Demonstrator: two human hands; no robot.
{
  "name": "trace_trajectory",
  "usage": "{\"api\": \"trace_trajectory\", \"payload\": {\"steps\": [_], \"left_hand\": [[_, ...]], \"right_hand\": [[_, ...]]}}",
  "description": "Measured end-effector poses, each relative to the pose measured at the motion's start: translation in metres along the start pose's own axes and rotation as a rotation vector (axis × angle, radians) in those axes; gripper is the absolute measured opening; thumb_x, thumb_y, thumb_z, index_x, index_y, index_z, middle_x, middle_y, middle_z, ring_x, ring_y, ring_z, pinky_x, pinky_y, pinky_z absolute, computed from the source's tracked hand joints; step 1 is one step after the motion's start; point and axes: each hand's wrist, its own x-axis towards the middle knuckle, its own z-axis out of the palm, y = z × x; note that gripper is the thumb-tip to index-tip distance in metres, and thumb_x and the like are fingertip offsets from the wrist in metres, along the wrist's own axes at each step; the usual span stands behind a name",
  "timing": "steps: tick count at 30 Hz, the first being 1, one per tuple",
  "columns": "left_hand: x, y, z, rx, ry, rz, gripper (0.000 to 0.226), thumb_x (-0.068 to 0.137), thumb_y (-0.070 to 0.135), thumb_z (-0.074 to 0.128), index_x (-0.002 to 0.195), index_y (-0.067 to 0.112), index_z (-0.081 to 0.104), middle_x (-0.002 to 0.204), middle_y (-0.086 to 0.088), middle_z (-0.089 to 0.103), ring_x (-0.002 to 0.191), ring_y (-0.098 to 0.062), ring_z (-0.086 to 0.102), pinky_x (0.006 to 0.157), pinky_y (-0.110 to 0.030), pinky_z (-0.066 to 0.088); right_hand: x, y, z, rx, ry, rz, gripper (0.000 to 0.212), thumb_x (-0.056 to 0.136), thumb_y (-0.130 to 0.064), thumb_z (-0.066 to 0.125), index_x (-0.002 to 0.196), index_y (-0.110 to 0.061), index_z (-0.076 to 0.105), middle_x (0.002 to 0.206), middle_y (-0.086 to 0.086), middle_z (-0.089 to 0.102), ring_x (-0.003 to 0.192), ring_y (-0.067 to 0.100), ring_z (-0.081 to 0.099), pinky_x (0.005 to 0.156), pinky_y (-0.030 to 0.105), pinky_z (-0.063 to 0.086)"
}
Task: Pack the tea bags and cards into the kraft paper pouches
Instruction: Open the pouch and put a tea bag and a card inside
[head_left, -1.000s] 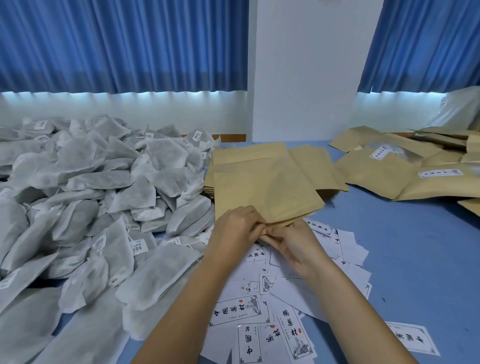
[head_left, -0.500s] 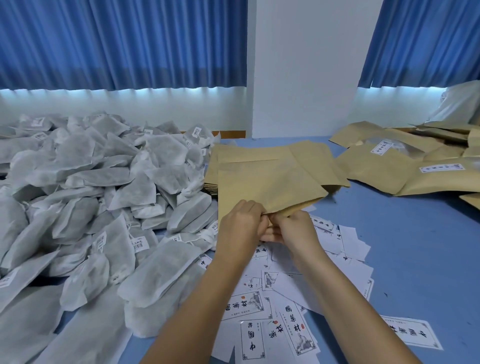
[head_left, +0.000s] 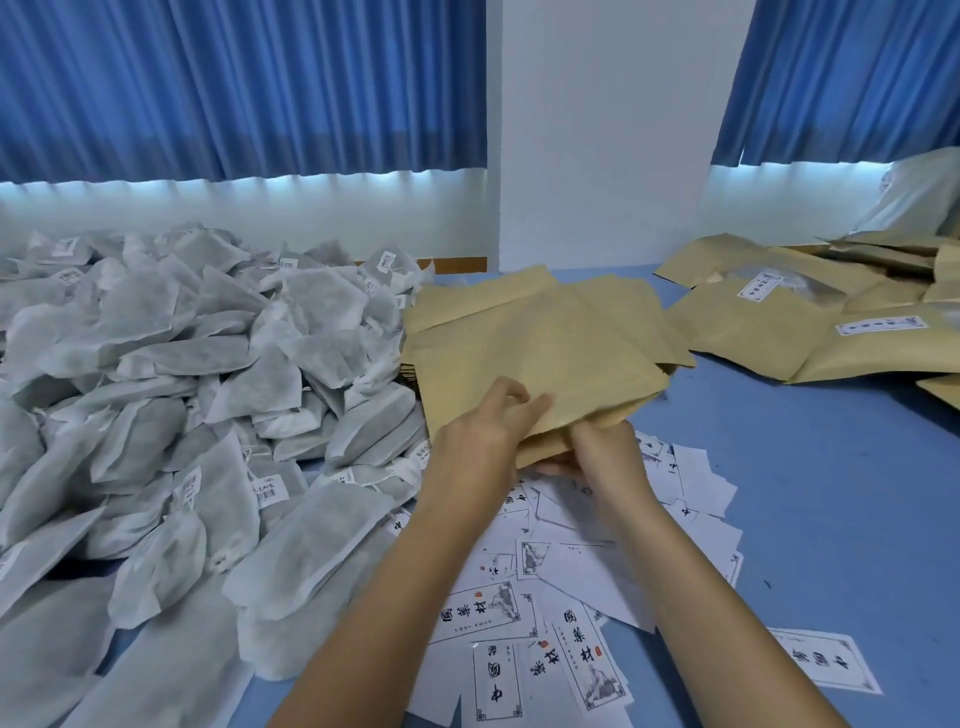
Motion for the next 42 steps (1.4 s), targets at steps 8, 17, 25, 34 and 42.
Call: {"api": "trace_trajectory", "payload": {"steps": [8,17,25,34,42], "left_hand": [[0.003,-0.013,-0.037,-0.630,0.428,0.044,0.045,0.070,-0.012,0.045,0.099,0.008,0.072,0.108,-0.001,0.067,0.099,-0.012,0.063,0.082,-0.025,0.051],[0.016,-0.113,-0.011,0.386,-0.386,-0.570,0.088,0.077,0.076,0.047,0.148,0.044,0.006,0.158,-0.012,-0.004,0.143,-0.040,-0.006,0.110,-0.060,0.012],[0.022,-0.101,0.011,0.531,-0.165,-0.768,0.050,0.086,0.057,0.055,0.129,0.034,0.045,0.147,-0.016,0.019,0.131,-0.042,0.021,0.102,-0.058,0.030],[0.032,-0.112,0.000,0.458,-0.195,-0.691,0.050,0.083,0.044,0.067,0.128,0.041,0.045,0.137,-0.003,0.033,0.122,-0.036,0.031,0.088,-0.048,0.034],[0.019,-0.106,-0.013,-0.115,0.415,-0.318,0.028,0.083,0.023,0.068,0.110,0.028,0.063,0.124,-0.002,0.036,0.114,-0.025,0.030,0.081,-0.026,0.040]], "right_hand": [[-0.001,-0.004,-0.003,-0.050,0.096,0.017,0.036,0.088,0.011,0.023,0.075,-0.008,0.051,0.042,0.007,0.049,0.029,0.013,0.042,0.033,0.018,0.030],[0.003,-0.021,-0.013,0.410,0.208,-0.001,0.021,0.099,-0.001,0.039,0.088,-0.008,0.056,0.069,0.005,0.058,0.041,0.010,0.049,0.040,0.017,0.042],[0.007,-0.021,-0.018,0.471,0.222,0.083,0.029,0.100,-0.002,0.041,0.125,0.008,0.050,0.098,0.017,0.057,0.062,0.020,0.052,0.043,0.017,0.048],[0.008,-0.018,-0.020,0.481,0.184,0.142,0.026,0.101,-0.004,0.040,0.122,0.005,0.051,0.090,0.014,0.058,0.058,0.020,0.055,0.042,0.017,0.046],[0.010,-0.017,-0.022,0.497,0.186,0.141,0.029,0.101,-0.002,0.040,0.127,0.006,0.049,0.100,0.017,0.057,0.063,0.021,0.054,0.042,0.017,0.047]]}}
